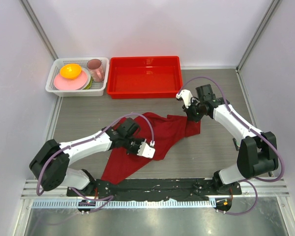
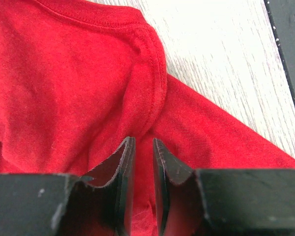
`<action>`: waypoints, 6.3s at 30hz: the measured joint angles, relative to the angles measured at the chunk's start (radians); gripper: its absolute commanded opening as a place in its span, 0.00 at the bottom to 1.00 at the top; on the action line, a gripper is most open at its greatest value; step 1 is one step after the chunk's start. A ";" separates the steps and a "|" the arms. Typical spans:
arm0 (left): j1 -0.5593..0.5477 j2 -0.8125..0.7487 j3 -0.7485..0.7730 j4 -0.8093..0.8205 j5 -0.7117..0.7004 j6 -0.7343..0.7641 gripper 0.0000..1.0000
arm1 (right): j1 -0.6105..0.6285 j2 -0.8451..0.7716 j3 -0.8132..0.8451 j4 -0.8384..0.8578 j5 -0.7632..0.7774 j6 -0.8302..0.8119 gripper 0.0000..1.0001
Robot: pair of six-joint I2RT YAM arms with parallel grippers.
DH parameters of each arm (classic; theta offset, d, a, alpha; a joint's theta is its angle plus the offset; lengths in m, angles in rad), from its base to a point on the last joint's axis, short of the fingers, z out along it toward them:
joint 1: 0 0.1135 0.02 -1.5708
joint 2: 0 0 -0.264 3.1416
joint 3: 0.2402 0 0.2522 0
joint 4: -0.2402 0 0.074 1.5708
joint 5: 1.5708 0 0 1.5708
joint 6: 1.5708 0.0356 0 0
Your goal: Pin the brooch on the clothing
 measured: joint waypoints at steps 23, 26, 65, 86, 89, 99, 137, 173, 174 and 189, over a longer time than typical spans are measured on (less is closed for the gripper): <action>0.046 0.174 0.059 0.012 -0.030 0.032 0.31 | 0.000 0.010 0.000 -0.001 0.001 -0.007 0.01; 0.046 0.188 0.072 0.011 -0.031 0.029 0.25 | 0.000 0.010 0.000 -0.001 0.001 -0.008 0.01; 0.339 0.018 0.196 -0.131 -0.090 -0.290 0.01 | -0.007 0.094 0.224 -0.031 -0.041 0.049 0.01; 0.349 0.121 0.216 -0.140 -0.117 -0.191 0.19 | -0.007 0.044 0.163 -0.046 -0.037 0.062 0.01; 0.366 0.121 0.235 -0.158 -0.117 -0.172 0.05 | -0.007 0.043 0.156 -0.047 -0.037 0.062 0.01; 0.456 0.119 0.391 -0.197 -0.128 -0.200 0.00 | -0.007 0.053 0.204 -0.067 -0.005 0.060 0.01; 0.587 -0.499 1.207 -0.212 -0.067 -0.867 0.00 | 0.352 -0.231 1.233 -0.074 0.106 0.259 0.01; 0.793 0.166 0.514 -0.412 -0.090 -0.774 0.78 | -0.093 0.520 0.716 -0.508 0.060 0.214 0.68; 0.787 0.166 0.499 -0.422 -0.085 -0.781 0.78 | -0.103 0.547 0.716 -0.508 0.059 0.214 0.68; 0.708 0.197 0.418 -0.435 -0.110 -0.830 0.81 | -0.155 0.668 0.575 -0.393 0.143 0.216 0.45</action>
